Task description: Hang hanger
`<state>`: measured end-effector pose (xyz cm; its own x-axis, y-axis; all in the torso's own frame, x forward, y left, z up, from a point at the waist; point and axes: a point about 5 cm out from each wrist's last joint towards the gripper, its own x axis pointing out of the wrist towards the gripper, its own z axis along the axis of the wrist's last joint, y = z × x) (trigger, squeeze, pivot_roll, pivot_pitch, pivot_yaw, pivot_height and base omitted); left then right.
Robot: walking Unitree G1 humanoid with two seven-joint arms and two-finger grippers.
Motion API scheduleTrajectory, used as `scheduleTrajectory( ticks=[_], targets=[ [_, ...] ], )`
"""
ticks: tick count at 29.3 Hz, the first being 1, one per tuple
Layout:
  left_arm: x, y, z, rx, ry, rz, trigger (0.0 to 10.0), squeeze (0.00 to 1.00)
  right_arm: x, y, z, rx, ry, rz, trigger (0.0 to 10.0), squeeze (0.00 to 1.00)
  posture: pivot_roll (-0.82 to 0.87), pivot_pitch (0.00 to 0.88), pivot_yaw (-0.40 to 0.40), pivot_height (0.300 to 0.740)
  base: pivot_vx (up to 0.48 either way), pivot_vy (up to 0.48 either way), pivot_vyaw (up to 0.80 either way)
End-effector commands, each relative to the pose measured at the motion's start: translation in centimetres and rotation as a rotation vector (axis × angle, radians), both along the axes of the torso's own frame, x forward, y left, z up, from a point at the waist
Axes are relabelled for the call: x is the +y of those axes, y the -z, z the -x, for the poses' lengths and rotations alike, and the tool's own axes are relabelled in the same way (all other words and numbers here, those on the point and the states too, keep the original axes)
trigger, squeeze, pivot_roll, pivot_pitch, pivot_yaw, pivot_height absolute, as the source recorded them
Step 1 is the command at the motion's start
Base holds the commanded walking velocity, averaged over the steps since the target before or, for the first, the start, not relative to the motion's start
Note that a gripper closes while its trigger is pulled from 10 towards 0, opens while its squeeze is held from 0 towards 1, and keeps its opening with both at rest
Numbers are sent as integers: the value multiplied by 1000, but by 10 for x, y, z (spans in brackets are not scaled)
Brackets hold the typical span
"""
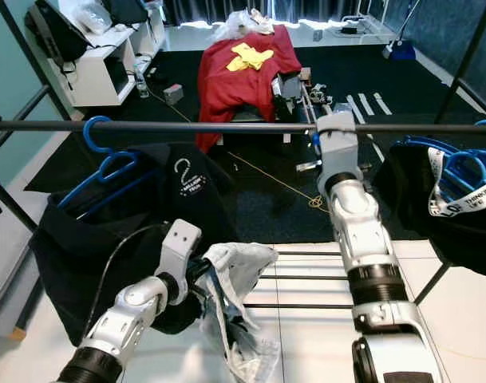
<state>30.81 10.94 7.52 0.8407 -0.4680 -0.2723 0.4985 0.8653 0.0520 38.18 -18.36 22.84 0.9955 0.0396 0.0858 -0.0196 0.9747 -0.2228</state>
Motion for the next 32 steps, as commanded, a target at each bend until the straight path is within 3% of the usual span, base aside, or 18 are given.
scheduleTrajectory(
  ticks=[1,5,10,16,32],
  targets=[
    [5,-2,-1,-19,19,-38,10000,0,1,-1,-8,58,-32,-16,10000,0,3,70,58,740,0,0,0],
    [5,-1,1,-13,39,-47,10000,0,2,0,-18,149,-77,5,10000,0,3,72,57,740,0,0,0],
    [5,-1,1,-10,44,-48,10000,0,3,-1,-20,167,-84,5,10000,0,3,72,57,740,0,0,0],
    [4,3,11,-9,111,-76,10000,0,-7,-2,-30,252,-78,-17,10000,0,17,76,52,740,0,0,0],
    [2,1,12,-26,155,-89,10000,0,-23,-15,-36,234,-4,-70,10000,0,17,61,48,740,0,0,0]
  ],
)
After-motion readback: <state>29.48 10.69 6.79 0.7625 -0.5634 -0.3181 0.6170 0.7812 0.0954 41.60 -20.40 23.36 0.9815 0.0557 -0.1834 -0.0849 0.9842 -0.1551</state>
